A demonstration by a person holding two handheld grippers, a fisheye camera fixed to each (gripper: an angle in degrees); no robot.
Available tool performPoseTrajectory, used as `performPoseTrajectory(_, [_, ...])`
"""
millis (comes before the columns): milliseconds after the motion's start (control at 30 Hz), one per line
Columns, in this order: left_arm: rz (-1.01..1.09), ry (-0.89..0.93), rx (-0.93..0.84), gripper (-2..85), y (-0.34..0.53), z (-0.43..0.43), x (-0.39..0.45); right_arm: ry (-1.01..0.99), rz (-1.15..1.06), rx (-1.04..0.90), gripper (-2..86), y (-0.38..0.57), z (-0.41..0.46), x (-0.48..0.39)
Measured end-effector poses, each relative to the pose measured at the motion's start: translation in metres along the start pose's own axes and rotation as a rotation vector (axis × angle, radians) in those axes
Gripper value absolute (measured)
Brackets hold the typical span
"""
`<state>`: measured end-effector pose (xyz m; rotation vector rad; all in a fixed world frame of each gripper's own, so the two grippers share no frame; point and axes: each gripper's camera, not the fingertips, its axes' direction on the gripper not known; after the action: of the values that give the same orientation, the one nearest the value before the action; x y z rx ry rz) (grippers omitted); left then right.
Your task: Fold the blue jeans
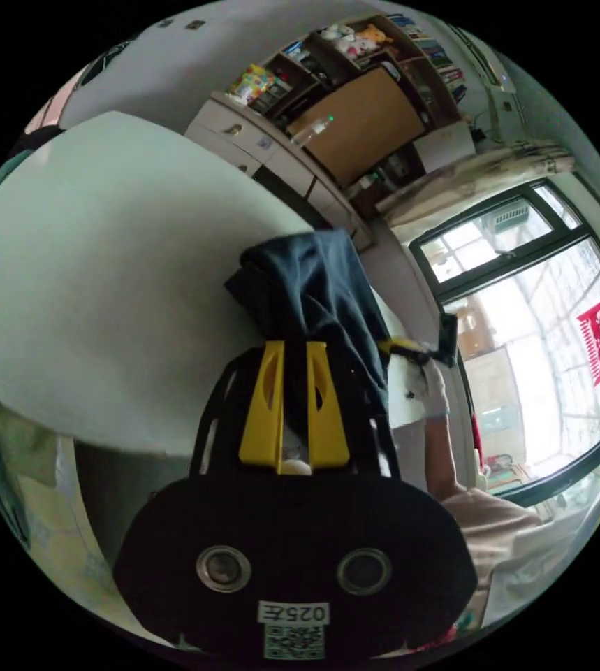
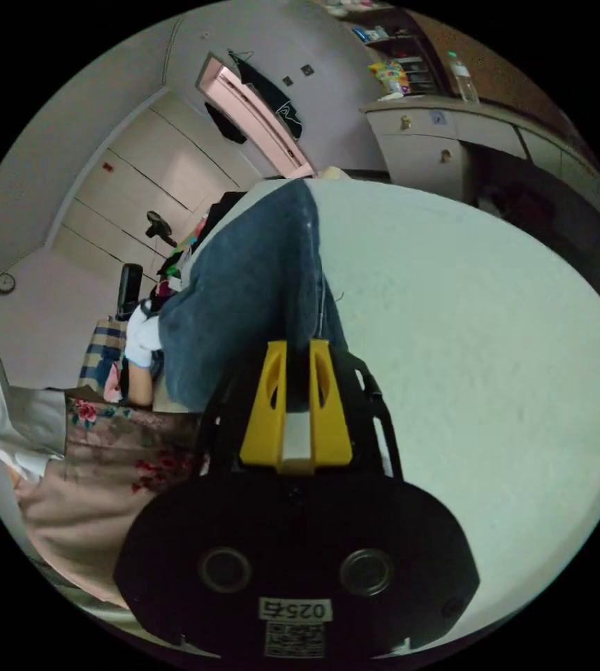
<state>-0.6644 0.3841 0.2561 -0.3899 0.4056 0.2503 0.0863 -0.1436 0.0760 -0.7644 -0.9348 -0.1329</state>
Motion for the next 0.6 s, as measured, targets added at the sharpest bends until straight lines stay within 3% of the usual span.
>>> performPoseTrajectory(100, [0.017,0.059,0.009,-0.8,-0.031,-0.003,0.001,0.004,0.002,0.039,5.0,0.057,-0.009,-0.033])
performPoseTrajectory(267, [0.234,0.244,-0.12,1.2,-0.034,-0.009,0.037,0.058,0.093,0.176,7.4,0.139,-0.025,-0.072])
performPoseTrajectory(467, [0.344,-0.131,-0.313,5.3,-0.032,0.023,0.082,0.201,0.136,0.45,14.1,0.129,-0.07,-0.07])
performPoseTrajectory(600, [0.322,-0.074,-0.305,5.1,-0.012,0.018,0.074,0.155,0.145,0.429,14.0,0.082,-0.061,-0.045])
